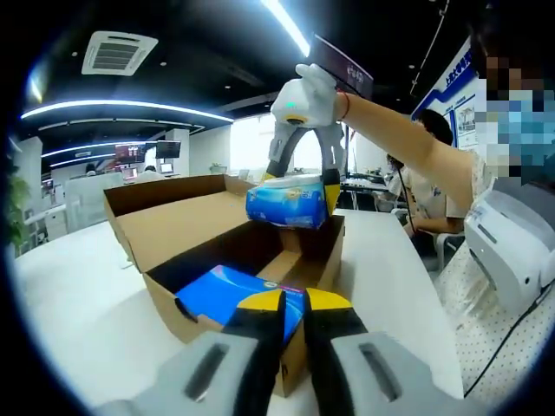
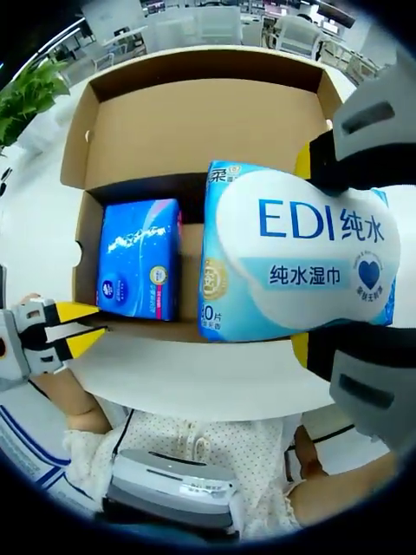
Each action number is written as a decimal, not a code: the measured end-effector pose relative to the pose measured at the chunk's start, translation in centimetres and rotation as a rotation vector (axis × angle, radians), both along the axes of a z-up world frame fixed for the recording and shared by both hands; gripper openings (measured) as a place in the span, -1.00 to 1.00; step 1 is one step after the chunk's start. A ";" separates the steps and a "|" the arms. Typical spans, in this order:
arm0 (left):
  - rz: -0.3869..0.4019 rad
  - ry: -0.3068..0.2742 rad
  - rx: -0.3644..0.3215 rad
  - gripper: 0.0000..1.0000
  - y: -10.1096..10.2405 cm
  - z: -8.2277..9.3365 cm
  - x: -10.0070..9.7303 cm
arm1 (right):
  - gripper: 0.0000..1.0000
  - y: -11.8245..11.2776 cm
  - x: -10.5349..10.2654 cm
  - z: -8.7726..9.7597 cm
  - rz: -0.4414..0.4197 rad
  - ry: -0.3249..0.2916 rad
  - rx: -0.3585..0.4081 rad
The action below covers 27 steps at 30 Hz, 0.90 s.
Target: Operate the shoe box by opening the lid, removing the specified soft item, and placing it in the target area until the item is outside and the box remains undamaged.
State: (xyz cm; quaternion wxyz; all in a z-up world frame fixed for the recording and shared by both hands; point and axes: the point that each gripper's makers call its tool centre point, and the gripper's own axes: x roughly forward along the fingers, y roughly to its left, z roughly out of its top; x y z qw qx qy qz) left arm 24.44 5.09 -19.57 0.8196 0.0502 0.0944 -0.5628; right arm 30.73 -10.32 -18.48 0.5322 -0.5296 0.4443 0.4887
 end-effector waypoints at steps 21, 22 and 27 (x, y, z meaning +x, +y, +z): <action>0.001 -0.001 0.002 -0.83 0.0 0.0 0.1 | 0.21 -4.3 -0.1 0.0 -0.070 -0.007 -0.020; 0.000 -0.001 0.002 -0.83 -0.1 0.0 0.0 | 0.21 -4.4 -0.1 0.0 -0.071 -0.009 -0.021; -0.001 -0.002 0.001 -0.83 -0.1 0.0 0.0 | 0.21 -5.8 -0.1 -0.1 -0.098 -0.007 -0.030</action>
